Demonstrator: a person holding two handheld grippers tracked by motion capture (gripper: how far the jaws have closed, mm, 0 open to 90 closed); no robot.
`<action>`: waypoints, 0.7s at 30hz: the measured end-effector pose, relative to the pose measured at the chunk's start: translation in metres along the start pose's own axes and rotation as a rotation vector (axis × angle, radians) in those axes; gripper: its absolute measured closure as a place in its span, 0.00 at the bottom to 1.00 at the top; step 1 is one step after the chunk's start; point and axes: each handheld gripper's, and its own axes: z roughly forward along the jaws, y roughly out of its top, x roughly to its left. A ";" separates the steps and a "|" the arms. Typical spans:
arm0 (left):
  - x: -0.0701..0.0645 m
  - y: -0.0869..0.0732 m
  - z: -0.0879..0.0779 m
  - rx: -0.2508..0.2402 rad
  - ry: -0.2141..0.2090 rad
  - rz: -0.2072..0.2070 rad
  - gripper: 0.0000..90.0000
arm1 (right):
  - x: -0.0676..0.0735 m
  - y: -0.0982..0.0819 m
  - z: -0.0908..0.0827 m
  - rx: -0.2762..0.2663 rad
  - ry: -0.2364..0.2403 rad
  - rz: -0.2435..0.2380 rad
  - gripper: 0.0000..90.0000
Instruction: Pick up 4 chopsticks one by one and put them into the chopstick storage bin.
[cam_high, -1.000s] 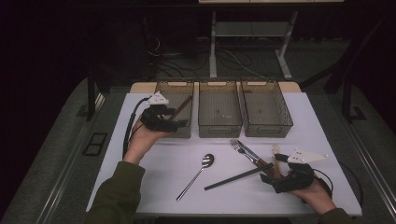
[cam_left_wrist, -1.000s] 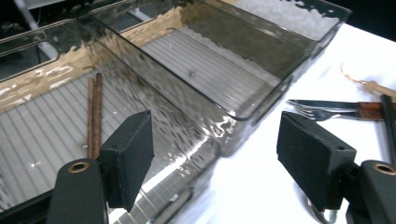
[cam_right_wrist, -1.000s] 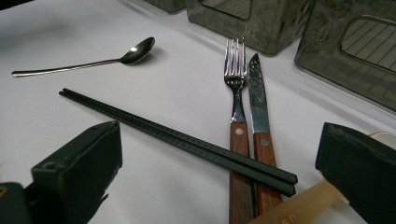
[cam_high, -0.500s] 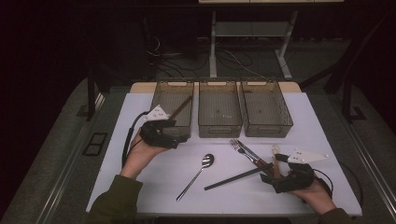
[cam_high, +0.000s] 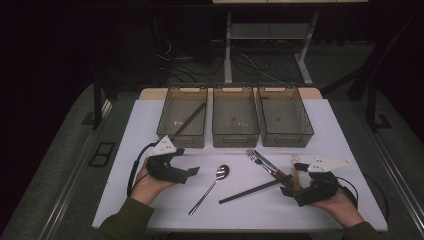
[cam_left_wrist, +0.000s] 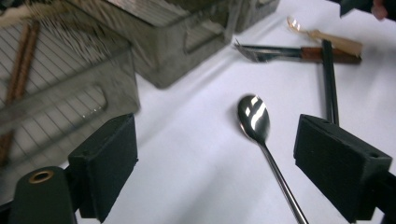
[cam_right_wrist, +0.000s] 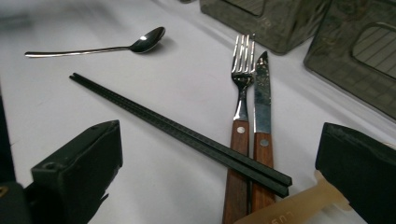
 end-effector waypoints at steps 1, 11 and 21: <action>-0.002 -0.003 0.000 0.001 -0.002 0.003 0.12 | 0.000 0.001 0.001 0.012 0.003 -0.009 0.01; -0.017 -0.028 -0.005 0.025 -0.017 0.001 0.00 | 0.002 0.008 0.020 0.138 0.070 -0.104 0.06; -0.011 -0.037 -0.004 0.019 -0.011 -0.022 0.00 | 0.002 0.025 0.038 0.178 0.084 -0.158 0.08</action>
